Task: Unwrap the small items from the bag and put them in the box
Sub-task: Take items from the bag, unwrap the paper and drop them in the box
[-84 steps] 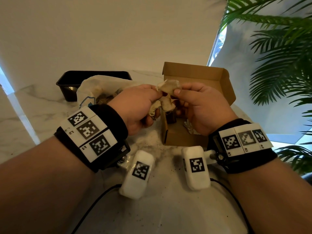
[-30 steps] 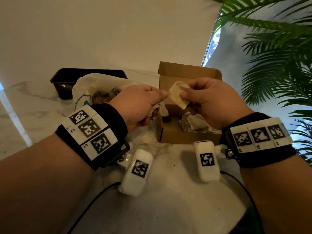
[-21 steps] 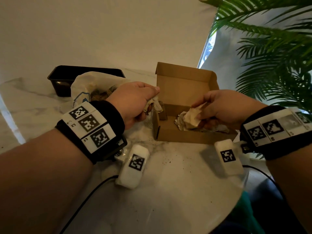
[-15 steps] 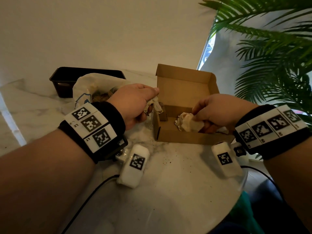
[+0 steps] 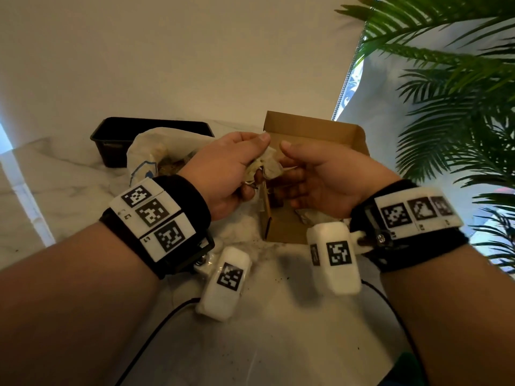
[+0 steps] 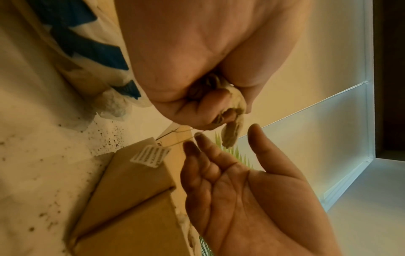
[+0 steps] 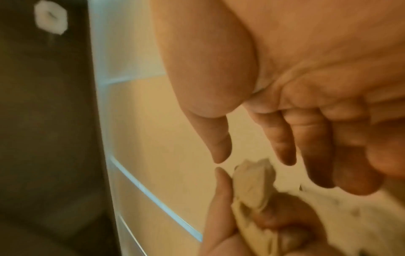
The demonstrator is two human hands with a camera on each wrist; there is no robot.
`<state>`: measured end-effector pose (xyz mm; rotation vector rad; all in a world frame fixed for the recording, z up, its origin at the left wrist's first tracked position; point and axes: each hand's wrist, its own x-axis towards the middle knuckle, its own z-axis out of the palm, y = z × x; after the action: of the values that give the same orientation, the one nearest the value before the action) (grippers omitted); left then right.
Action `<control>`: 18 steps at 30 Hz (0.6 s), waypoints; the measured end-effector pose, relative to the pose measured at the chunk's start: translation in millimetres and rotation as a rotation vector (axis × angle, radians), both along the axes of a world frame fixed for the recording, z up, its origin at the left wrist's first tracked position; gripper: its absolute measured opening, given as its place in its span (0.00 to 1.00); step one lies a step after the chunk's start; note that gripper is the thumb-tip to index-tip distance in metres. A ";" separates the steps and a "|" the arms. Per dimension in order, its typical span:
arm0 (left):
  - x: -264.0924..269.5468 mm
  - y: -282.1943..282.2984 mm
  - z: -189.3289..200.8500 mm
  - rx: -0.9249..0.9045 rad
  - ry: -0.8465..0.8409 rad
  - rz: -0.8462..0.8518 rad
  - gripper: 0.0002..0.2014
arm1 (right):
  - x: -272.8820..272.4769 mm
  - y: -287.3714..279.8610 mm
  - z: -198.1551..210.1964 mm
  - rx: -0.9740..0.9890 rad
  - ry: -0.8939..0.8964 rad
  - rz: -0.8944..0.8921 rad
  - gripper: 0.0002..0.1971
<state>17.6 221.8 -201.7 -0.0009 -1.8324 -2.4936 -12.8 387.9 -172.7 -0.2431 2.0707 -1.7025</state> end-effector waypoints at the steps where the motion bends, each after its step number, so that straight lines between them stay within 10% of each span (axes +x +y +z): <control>1: -0.3 0.2 -0.5 -0.005 0.006 -0.002 0.07 | 0.9 -2.9 -5.8 -0.097 -0.038 0.022 0.15; 6: -4.6 -1.2 -3.1 -0.036 -0.031 0.018 0.13 | -1.5 -5.6 -31.8 -0.325 0.056 -0.054 0.03; 11: -5.2 -2.8 -3.3 -0.034 -0.133 0.091 0.19 | 5.8 4.8 -30.1 -0.650 -0.028 -0.017 0.19; 18: -0.3 -1.8 -6.3 -0.210 -0.134 -0.015 0.11 | 7.1 7.5 -31.1 -0.764 0.022 -0.017 0.11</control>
<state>17.3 220.1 -208.0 0.1487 -2.1458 -2.3509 -5.7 395.4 -203.8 -0.4719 1.3399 -2.4346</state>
